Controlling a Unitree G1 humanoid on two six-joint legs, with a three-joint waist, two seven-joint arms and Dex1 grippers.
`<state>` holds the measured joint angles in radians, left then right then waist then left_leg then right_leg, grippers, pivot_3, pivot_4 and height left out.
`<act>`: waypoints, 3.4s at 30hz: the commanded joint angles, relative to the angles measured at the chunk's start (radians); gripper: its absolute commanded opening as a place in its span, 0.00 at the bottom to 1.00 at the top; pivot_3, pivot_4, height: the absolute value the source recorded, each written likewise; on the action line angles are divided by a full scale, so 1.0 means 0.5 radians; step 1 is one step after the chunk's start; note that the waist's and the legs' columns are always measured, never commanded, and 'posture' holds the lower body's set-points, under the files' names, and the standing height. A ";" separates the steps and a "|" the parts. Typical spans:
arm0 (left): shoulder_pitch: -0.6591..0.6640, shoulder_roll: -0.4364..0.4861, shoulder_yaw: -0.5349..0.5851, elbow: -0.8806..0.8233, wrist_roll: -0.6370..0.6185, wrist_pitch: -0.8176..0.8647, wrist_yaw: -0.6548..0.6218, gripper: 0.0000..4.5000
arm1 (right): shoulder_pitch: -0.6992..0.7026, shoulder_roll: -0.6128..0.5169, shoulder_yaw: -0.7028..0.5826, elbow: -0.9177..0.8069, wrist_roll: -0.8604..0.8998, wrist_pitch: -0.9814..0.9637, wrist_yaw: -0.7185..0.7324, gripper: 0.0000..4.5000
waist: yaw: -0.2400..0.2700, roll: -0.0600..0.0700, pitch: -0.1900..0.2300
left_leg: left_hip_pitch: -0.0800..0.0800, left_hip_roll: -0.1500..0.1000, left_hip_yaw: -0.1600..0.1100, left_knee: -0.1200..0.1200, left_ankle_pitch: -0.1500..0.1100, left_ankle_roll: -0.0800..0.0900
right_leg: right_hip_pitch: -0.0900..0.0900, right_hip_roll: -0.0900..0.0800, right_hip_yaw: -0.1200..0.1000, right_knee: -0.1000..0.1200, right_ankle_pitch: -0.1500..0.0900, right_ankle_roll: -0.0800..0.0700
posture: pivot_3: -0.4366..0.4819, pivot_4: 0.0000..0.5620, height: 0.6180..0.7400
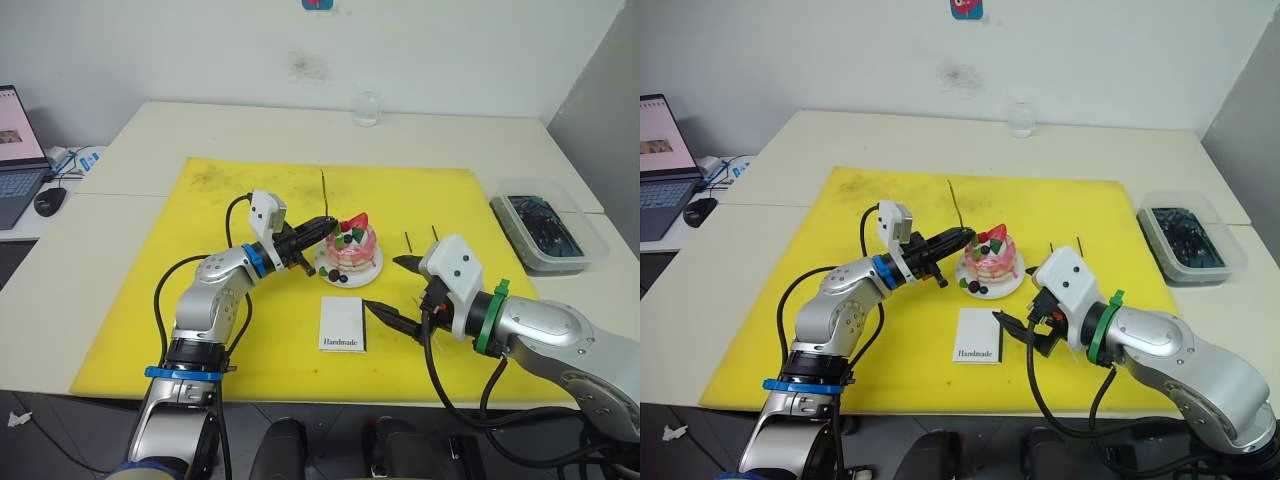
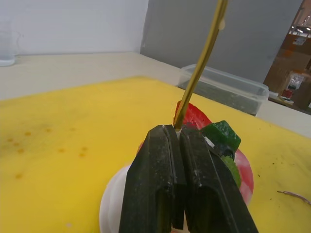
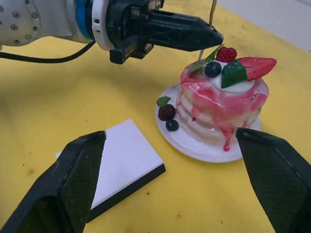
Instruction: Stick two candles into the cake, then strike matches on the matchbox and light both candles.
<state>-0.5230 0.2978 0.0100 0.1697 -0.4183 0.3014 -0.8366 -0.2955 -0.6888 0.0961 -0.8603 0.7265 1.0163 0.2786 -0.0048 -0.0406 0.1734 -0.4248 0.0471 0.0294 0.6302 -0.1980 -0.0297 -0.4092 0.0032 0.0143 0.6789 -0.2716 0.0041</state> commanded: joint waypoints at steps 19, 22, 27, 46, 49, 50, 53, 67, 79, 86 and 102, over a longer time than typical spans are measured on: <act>0.105 -0.030 -0.068 -0.110 0.083 -0.074 0.062 0.00 | -0.022 0.006 -0.050 -0.067 -0.019 -0.005 0.006 0.99 | 0.000 0.000 0.000 | 0.003 0.000 0.000 0.000 0.000 0.000 | 0.003 0.000 0.000 0.000 0.000 0.000 | 0.48 0.27 1.00; 0.084 -0.040 -0.059 -0.122 0.068 -0.072 0.072 0.00 | -0.016 0.006 -0.050 -0.064 -0.024 -0.009 0.009 0.99 | 0.000 0.000 0.000 | 0.003 0.000 0.000 0.000 0.000 0.000 | 0.003 0.000 0.000 0.000 0.000 0.000 | 0.48 0.27 1.00; 0.051 -0.029 -0.041 -0.141 0.043 -0.054 0.072 0.27 | -0.007 0.008 -0.047 -0.062 -0.027 -0.012 0.013 1.00 | 0.000 0.000 0.000 | 0.003 0.000 0.000 0.000 0.000 0.000 | 0.003 0.000 0.000 0.000 0.000 0.000 | 0.48 0.27 1.00; 0.127 0.158 0.164 -0.592 -0.080 0.216 0.239 0.99 | 0.011 0.013 -0.038 -0.052 -0.132 -0.076 0.046 1.00 | -0.001 0.000 0.000 | 0.003 0.001 -0.001 0.000 0.000 0.000 | 0.003 0.000 0.000 0.000 0.000 0.000 | 0.48 0.27 1.00; 0.231 0.353 0.206 -0.726 -0.128 0.318 0.133 0.99 | 0.053 0.007 -0.133 -0.078 -0.142 -0.100 0.042 1.00 | -0.012 0.000 0.000 | 0.005 0.001 -0.001 -0.001 0.000 0.000 | 0.003 0.000 0.002 0.000 0.000 0.000 | 0.48 0.27 1.00; 0.270 0.424 0.208 -0.761 -0.157 0.358 0.077 0.99 | 0.087 0.006 -0.177 -0.095 -0.142 -0.114 0.040 1.00 | -0.013 0.000 0.000 | 0.006 0.002 -0.001 -0.002 0.000 0.000 | 0.003 0.000 0.001 0.000 0.000 0.000 | 0.48 0.27 1.00; 0.387 0.650 0.185 -0.829 -0.205 0.417 -0.135 0.99 | 0.260 -0.020 -0.322 -0.170 -0.145 -0.165 0.061 1.00 | -0.014 0.000 0.000 | 0.006 0.003 -0.001 -0.003 0.000 0.000 | 0.003 -0.001 0.000 0.000 -0.001 -0.001 | 0.48 0.27 1.00; 0.784 0.942 -0.297 -1.341 -0.118 0.179 -0.661 0.99 | 1.276 0.037 -0.467 -0.243 -0.495 -0.423 0.043 1.00 | -0.002 0.001 0.000 | 0.015 0.003 0.001 -0.003 0.000 0.000 | 0.008 -0.017 0.002 0.000 -0.009 -0.014 | 0.48 0.27 1.00; 0.672 0.818 -0.357 -1.331 -0.140 0.199 -0.643 0.99 | 1.150 0.271 -0.139 -0.009 -0.840 -0.503 -0.098 1.00 | -0.006 0.001 0.000 | 0.014 0.002 0.001 -0.004 -0.001 -0.001 | 0.007 -0.014 0.003 -0.002 -0.009 -0.013 | 0.48 0.27 1.00; 0.583 0.705 -0.329 -1.316 -0.162 0.225 -0.550 1.00 | 1.148 0.354 -0.077 0.036 -0.871 -0.411 -0.115 0.81 | -0.002 0.001 0.000 | 0.014 0.003 -0.001 -0.005 -0.001 -0.001 | 0.008 -0.013 0.001 -0.001 -0.008 -0.011 | 0.48 0.27 1.00; 0.454 0.662 -0.351 -1.387 -0.314 0.425 -0.500 1.00 | 1.018 0.255 -0.417 -0.133 -0.606 -0.175 0.146 0.00 | -0.002 0.001 0.000 | 0.014 0.001 0.000 -0.004 -0.001 -0.001 | 0.008 -0.012 0.002 -0.001 -0.005 -0.006 | 0.48 0.27 1.00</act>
<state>-0.2794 0.6293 -0.1653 -0.4761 -0.5438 0.5022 -1.0810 0.2314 -0.5477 -0.0503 -0.8732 0.3808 0.9157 0.3258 -0.0057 -0.0400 0.1735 -0.4178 0.0478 0.0293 0.6284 -0.1982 -0.0300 -0.4051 -0.0021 0.0151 0.6786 -0.2737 0.0017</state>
